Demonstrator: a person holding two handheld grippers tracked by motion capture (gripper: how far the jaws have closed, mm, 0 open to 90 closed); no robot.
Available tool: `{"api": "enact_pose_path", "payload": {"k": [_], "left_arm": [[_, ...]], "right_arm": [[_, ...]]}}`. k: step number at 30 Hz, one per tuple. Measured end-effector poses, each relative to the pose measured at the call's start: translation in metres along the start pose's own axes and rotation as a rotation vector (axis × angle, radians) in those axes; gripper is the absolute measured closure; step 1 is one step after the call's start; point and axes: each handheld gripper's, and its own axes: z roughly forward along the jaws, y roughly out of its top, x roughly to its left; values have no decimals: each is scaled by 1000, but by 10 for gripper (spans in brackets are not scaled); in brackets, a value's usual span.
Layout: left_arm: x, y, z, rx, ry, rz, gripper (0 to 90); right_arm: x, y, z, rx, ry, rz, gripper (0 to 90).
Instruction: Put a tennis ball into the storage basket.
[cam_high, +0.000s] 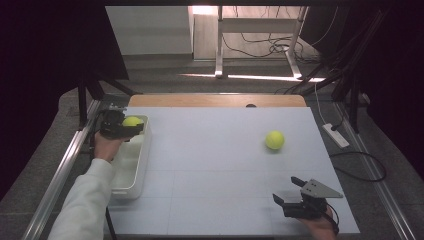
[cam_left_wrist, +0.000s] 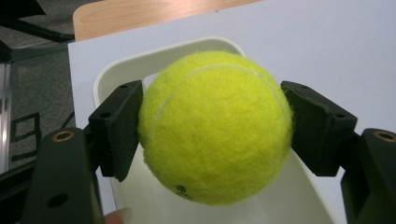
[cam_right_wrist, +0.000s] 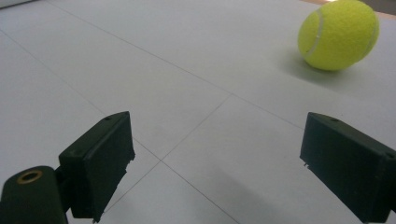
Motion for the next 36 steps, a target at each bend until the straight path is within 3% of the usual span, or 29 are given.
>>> {"api": "enact_pose_path", "payload": {"k": [13,16,18,21,36], "left_arm": [[-1,0,-1,-19,-17,12,258],[-1,1,-3,-40,-21,2,204],[-1,2,-5,-58,-20,-9,118],[-3,3,-10,-93,-22,-8,82],[-8,3,-25,-156,-72,6,101]], "right_arm": [[0,0,0,0,-2,1,91],[0,0,0,0,-3,0,91],[-1,0,0,1,-3,0,91],[0,0,0,1,-3,-2,91],[0,0,0,2,-4,0,91]]}}
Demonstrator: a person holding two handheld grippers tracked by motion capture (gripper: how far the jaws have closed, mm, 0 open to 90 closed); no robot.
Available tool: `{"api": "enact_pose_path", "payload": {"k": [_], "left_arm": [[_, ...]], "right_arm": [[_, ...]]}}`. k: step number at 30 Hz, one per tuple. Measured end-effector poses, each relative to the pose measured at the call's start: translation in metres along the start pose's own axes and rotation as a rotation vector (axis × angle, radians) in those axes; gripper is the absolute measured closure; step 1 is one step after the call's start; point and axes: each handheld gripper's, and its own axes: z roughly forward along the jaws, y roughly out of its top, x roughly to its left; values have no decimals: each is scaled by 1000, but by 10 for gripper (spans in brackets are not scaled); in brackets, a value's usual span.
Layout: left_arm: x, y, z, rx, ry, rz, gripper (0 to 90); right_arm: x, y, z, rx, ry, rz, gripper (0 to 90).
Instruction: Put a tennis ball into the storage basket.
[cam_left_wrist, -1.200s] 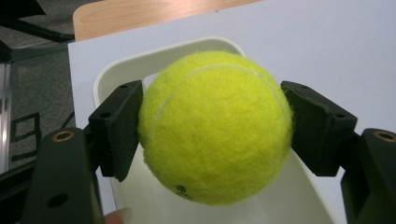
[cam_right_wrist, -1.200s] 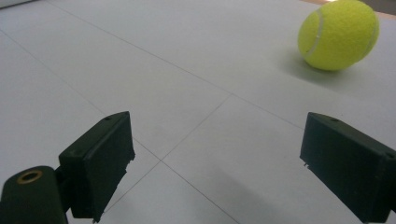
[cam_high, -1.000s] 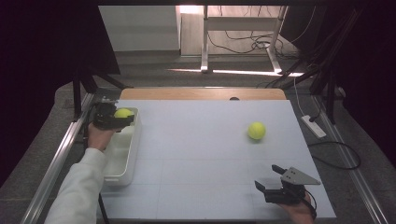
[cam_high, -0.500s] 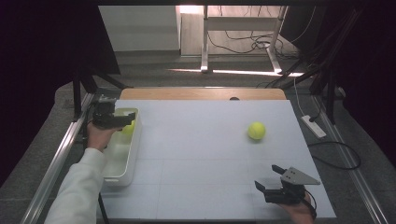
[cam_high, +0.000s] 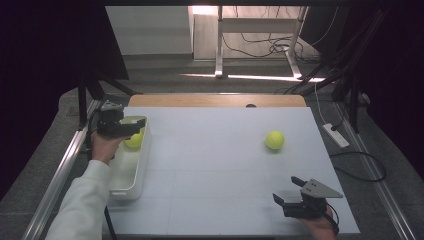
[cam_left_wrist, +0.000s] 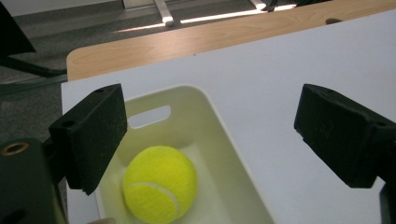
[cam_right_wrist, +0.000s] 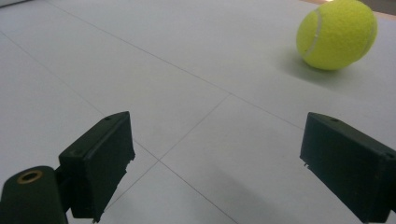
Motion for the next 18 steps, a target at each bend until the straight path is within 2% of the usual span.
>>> {"api": "enact_pose_path", "payload": {"k": [9,16,18], "left_arm": [[-8,2,-12,-30,-24,10,104],[-25,2,-26,-76,-87,28,106],[-27,2,-28,-81,-91,35,107]], "right_arm": [[1,0,1,-2,5,2,91],[0,1,1,-8,5,10,91],[0,2,1,-7,5,8,90]]}}
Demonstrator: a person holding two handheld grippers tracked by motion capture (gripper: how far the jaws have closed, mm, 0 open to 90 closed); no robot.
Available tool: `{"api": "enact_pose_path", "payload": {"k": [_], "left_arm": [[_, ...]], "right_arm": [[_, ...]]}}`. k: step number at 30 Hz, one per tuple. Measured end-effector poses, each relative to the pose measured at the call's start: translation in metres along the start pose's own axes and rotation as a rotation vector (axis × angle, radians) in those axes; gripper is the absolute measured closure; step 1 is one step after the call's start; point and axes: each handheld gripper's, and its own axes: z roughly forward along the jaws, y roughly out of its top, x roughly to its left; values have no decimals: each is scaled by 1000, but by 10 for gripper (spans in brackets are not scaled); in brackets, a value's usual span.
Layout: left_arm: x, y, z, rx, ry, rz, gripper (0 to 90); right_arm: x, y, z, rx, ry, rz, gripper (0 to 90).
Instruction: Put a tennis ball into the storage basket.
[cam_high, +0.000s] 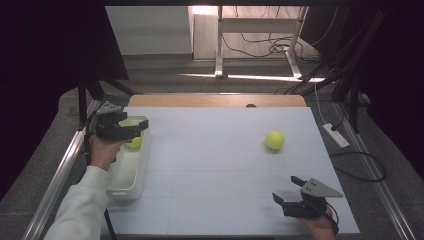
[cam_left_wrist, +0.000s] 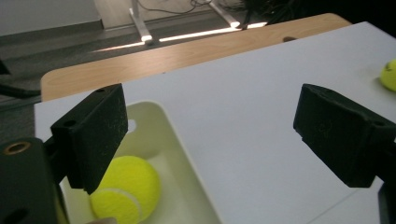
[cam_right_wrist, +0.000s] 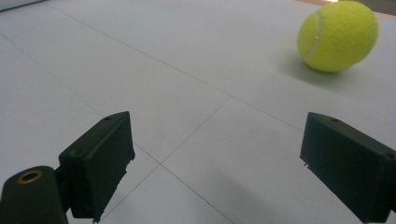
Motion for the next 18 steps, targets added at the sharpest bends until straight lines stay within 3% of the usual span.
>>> {"api": "enact_pose_path", "payload": {"k": [6,13,18], "left_arm": [[-13,3,-7,-37,-54,24,109],[-23,4,-11,-48,-84,43,111],[-29,3,-14,-74,-118,30,113]], "right_arm": [[-1,-1,-1,1,-9,3,91],[-1,0,4,11,-5,-8,91],[-3,-1,2,4,-3,5,91]]}}
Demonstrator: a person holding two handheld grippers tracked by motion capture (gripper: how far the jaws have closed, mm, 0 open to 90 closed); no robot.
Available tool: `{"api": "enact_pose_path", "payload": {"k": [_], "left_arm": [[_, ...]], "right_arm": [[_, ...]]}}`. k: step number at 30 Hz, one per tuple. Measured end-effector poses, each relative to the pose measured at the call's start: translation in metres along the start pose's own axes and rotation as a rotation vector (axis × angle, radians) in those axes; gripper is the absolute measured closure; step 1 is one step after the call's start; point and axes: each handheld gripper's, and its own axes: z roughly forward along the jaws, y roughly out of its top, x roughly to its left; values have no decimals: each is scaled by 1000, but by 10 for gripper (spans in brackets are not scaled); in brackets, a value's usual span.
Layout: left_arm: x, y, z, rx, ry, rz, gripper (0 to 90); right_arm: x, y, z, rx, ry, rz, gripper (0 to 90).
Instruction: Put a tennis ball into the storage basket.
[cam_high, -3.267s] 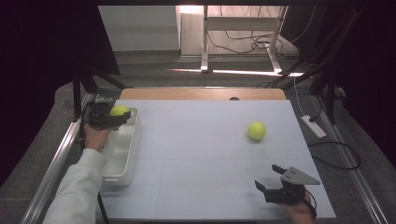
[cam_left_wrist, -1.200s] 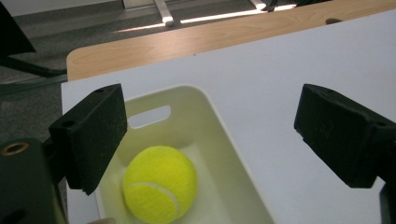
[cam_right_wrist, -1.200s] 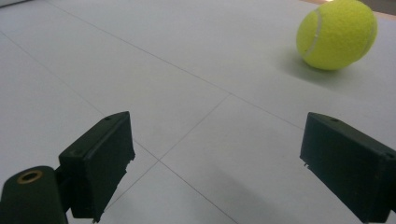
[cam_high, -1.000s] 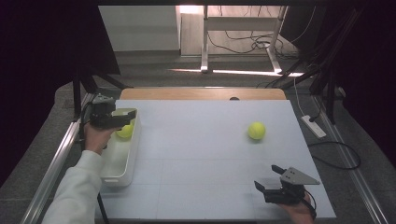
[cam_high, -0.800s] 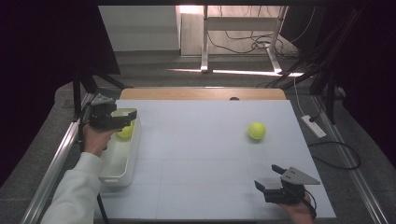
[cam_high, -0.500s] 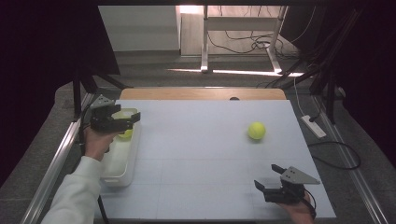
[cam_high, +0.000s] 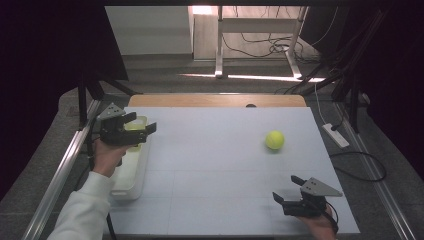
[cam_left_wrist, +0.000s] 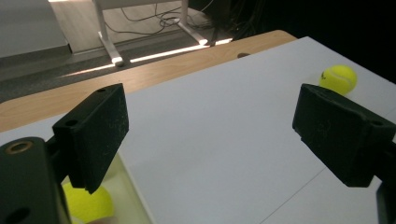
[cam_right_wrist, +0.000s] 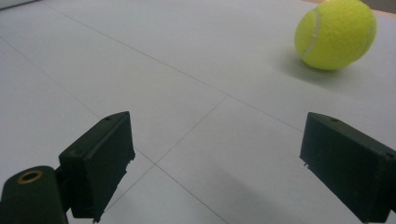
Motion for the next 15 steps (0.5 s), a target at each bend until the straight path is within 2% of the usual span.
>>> {"api": "enact_pose_path", "payload": {"k": [3,15], "left_arm": [[-4,-1,0,-10,-23,-2,115],[-22,-6,-2,-31,-60,31,118]], "right_arm": [[1,0,2,5,4,-3,91],[1,0,1,4,2,-8,91]]}}
